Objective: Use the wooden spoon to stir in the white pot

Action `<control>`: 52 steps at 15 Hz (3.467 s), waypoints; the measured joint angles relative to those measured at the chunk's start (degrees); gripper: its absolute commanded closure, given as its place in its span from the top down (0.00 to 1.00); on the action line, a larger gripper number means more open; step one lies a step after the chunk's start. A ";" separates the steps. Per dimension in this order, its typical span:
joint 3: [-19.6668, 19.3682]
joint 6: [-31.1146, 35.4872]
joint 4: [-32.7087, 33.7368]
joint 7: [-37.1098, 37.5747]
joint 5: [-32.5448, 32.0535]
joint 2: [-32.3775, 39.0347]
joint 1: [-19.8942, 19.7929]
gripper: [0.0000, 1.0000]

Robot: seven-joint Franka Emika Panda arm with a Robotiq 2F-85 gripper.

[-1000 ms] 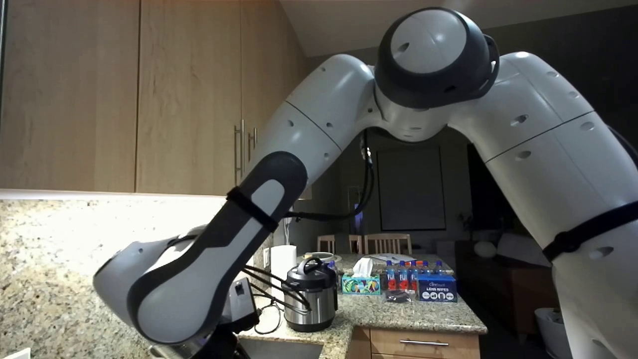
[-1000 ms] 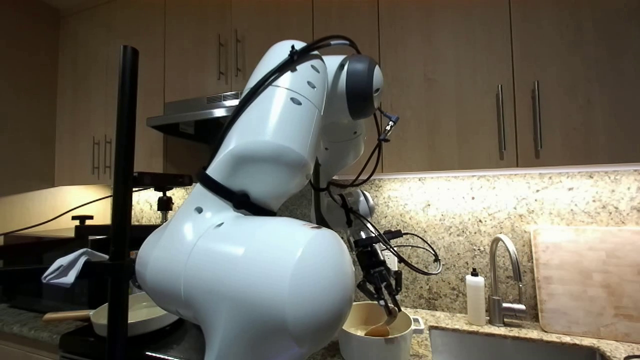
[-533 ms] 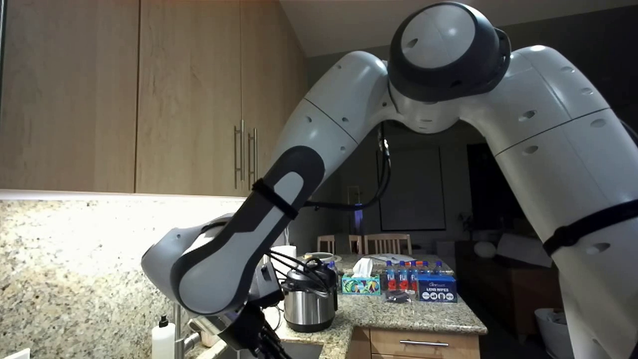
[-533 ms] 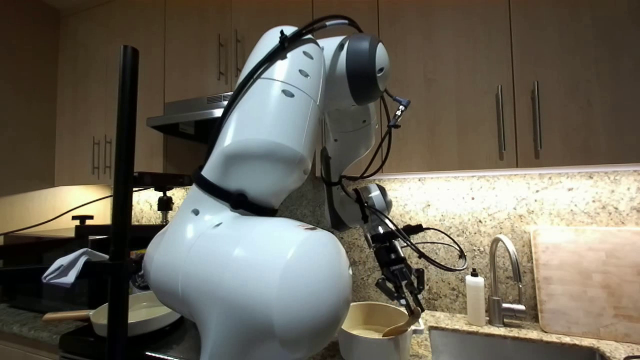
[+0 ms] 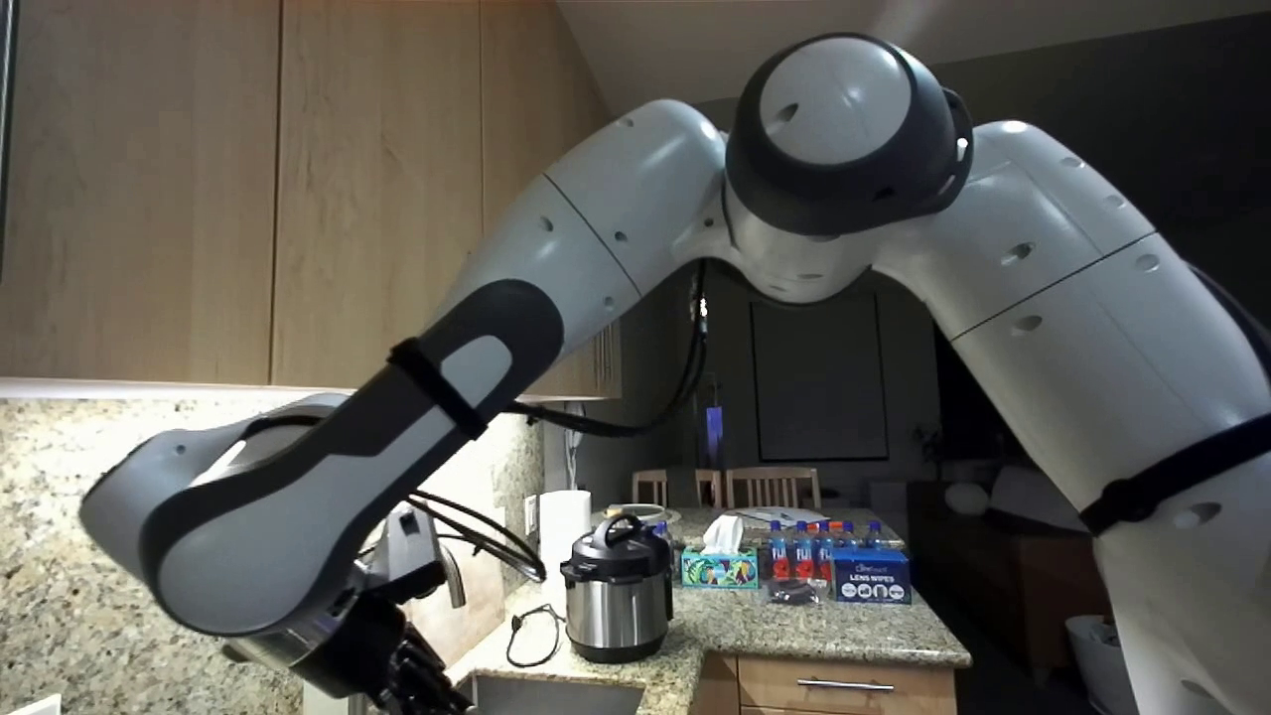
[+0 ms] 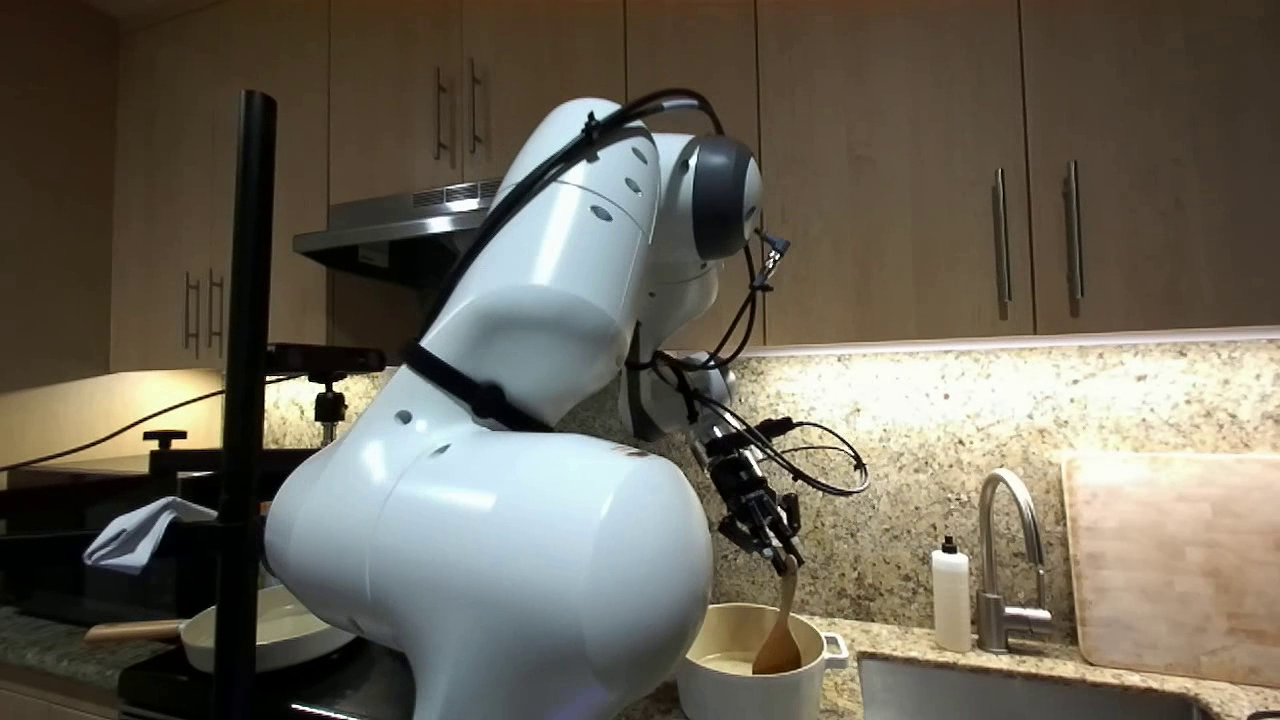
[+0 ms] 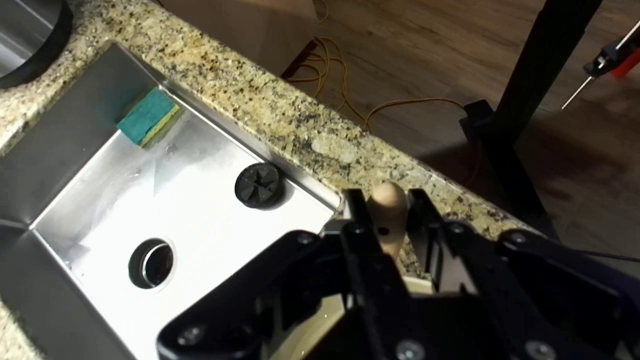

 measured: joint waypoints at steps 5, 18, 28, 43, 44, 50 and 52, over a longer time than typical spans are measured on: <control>0.34 -0.64 7.49 0.00 -0.95 6.33 3.24 0.08; 0.26 -0.88 -3.75 0.00 -1.22 3.00 0.66 0.09; 0.57 1.46 -2.27 -0.02 -0.54 0.49 -3.09 0.09; 2.24 0.04 2.53 -6.27 -0.87 5.32 0.94 0.09; 2.22 0.07 1.31 -6.27 -0.87 5.06 0.73 0.09; 1.35 0.11 -4.11 -3.60 -0.57 3.17 -1.02 0.09; 1.02 0.11 -4.19 -1.60 -0.21 2.71 -1.51 0.09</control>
